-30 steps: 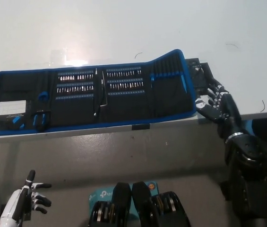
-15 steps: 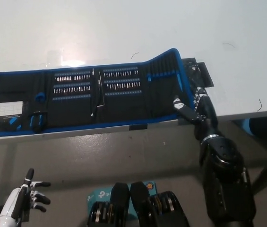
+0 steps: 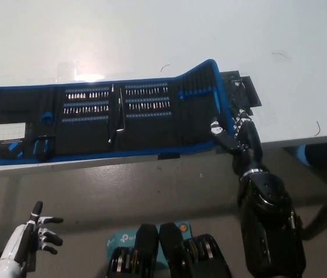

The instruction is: The robot uses its right hand to lift an edge of the toolkit kept in middle of the desk and make one fold in it

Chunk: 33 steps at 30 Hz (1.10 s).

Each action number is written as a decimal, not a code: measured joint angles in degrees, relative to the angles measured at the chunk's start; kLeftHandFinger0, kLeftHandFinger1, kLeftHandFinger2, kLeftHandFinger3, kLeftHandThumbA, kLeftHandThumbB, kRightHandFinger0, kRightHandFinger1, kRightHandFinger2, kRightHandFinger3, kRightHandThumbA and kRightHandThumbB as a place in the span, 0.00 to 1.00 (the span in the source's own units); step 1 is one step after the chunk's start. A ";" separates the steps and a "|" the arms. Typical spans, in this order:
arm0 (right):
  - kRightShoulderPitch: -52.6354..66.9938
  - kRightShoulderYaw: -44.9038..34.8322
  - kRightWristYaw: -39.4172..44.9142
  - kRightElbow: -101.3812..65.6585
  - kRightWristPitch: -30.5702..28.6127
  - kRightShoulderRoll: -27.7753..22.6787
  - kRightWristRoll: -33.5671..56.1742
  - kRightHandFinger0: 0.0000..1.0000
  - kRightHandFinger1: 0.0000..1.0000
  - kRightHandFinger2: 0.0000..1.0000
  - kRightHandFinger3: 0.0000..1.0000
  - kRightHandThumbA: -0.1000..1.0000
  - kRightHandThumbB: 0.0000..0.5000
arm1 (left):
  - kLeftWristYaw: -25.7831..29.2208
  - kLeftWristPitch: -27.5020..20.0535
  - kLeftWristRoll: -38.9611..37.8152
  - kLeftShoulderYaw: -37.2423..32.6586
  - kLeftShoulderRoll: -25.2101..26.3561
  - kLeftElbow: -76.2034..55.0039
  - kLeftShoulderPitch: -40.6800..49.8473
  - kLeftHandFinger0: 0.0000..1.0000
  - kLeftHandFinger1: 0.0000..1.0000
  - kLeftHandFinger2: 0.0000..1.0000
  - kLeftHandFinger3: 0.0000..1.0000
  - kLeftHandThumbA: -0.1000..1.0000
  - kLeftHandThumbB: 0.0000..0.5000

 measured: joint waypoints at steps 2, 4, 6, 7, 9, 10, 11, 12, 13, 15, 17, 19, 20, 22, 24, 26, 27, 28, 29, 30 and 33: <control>0.11 -0.53 -0.56 0.15 -0.54 0.46 0.10 0.50 0.60 0.80 1.00 0.30 0.33 | -0.03 0.00 0.01 0.00 0.00 -0.02 0.04 0.40 0.42 0.34 0.57 1.00 0.99; 0.50 -1.75 -1.58 0.71 -1.26 1.25 0.26 0.01 0.01 0.04 1.00 0.07 0.24 | -0.08 0.00 0.01 0.00 0.00 -0.04 0.16 0.42 0.43 0.34 0.56 1.00 1.00; 0.69 -2.02 -2.12 1.31 -2.77 1.68 0.25 0.00 0.00 0.00 0.84 0.00 0.16 | -0.13 0.02 0.01 -0.03 0.00 -0.03 0.20 0.43 0.44 0.35 0.57 1.00 1.00; 0.76 -2.02 -2.32 1.67 -3.56 1.69 0.18 0.00 0.00 0.06 0.67 0.00 0.10 | -0.16 0.03 0.01 -0.04 0.00 -0.03 0.20 0.43 0.43 0.35 0.57 1.00 1.00; 1.02 -1.74 -2.48 2.74 -5.88 1.41 0.02 0.00 0.00 0.07 0.45 0.00 0.04 | -0.24 0.05 0.02 -0.06 0.02 -0.03 0.27 0.44 0.44 0.35 0.58 1.00 1.00; 1.04 -1.63 -2.48 3.18 -6.65 1.29 0.02 0.00 0.00 0.08 0.29 0.00 0.02 | -0.28 0.08 0.02 -0.06 0.03 -0.03 0.27 0.42 0.42 0.34 0.57 1.00 1.00; 1.08 -1.42 -2.44 3.62 -7.63 1.18 0.03 0.00 0.00 0.07 0.23 0.00 0.04 | -0.28 0.12 0.02 -0.06 0.03 -0.05 0.27 0.41 0.41 0.33 0.57 1.00 1.00; 1.10 -1.13 -2.43 3.98 -8.31 1.05 0.03 0.00 0.00 0.06 0.21 0.00 0.04 | -0.28 0.16 0.02 -0.06 0.04 -0.07 0.26 0.40 0.41 0.32 0.57 1.00 1.00; 1.12 -0.83 -2.40 4.48 -9.12 0.91 0.03 0.00 0.00 0.08 0.22 0.00 0.07 | -0.29 0.18 0.02 -0.07 0.04 -0.08 0.26 0.40 0.41 0.32 0.56 1.00 1.00; 1.17 -0.23 -2.30 5.36 -10.36 0.71 0.08 0.00 0.00 0.06 0.21 0.00 0.12 | -0.30 0.23 0.02 -0.12 0.07 -0.08 0.24 0.44 0.44 0.35 0.57 1.00 1.00; 1.33 0.12 -2.27 5.84 -10.90 0.76 0.12 0.00 0.00 0.07 0.23 0.00 0.13 | -0.34 0.24 0.04 -0.23 0.17 -0.08 0.24 0.45 0.44 0.35 0.57 1.00 1.00; 1.39 0.24 -2.27 6.29 -11.78 0.73 0.20 0.00 0.00 0.08 0.22 0.00 0.12 | -0.38 0.29 0.04 -0.31 0.32 -0.10 0.25 0.45 0.44 0.35 0.57 1.00 1.00; 1.39 0.28 -2.27 6.53 -12.10 0.71 0.22 0.00 0.00 0.08 0.21 0.00 0.10 | -0.46 0.31 0.03 -0.37 0.41 -0.10 0.24 0.46 0.44 0.34 0.57 1.00 1.00; 1.39 0.29 -2.28 7.02 -12.69 0.67 0.24 0.00 0.00 0.08 0.21 0.00 0.10 | -0.55 0.39 0.03 -0.43 0.50 -0.11 0.20 0.46 0.44 0.34 0.57 1.00 1.00; 1.39 0.36 -2.30 7.31 -13.00 0.53 0.21 0.00 0.00 0.11 0.21 0.00 0.14 | -0.62 0.54 0.03 -0.53 0.53 -0.13 0.12 0.46 0.45 0.34 0.58 1.00 1.00; 1.38 0.68 -2.31 7.31 -13.02 0.29 0.09 0.00 0.00 0.14 0.22 0.00 0.15 | -0.82 0.73 0.02 -0.60 0.56 -0.14 0.06 0.44 0.44 0.33 0.57 1.00 1.00; 1.37 1.29 -2.33 7.26 -13.01 0.00 -0.10 0.00 0.02 0.24 0.21 0.00 0.09 | -1.01 0.85 0.02 -0.64 0.58 -0.14 0.02 0.44 0.43 0.31 0.54 1.00 1.00; 1.35 2.16 -2.32 7.14 -12.98 -0.34 -0.38 0.00 0.01 0.26 0.20 0.00 0.04 | -1.12 0.93 0.01 -0.67 0.59 -0.14 -0.01 0.43 0.43 0.32 0.54 1.00 1.00; 1.25 3.34 -2.28 6.87 -12.88 -0.84 -0.86 0.00 0.00 0.23 0.17 0.00 0.05 | -1.19 0.99 0.01 -0.70 0.59 -0.14 -0.06 0.41 0.41 0.32 0.54 1.00 1.00; 1.00 4.46 -2.23 6.54 -12.55 -1.39 -1.42 0.00 0.00 0.23 0.17 0.00 0.08 | -1.28 1.02 0.01 -0.72 0.60 -0.13 -0.12 0.40 0.41 0.31 0.53 1.00 1.00; -1.20 9.64 -1.85 5.37 -10.86 -3.98 -4.15 0.00 0.00 0.18 0.15 0.00 0.07 | -1.45 1.08 0.04 -0.96 0.78 -0.13 -0.38 0.39 0.41 0.34 0.55 1.00 1.00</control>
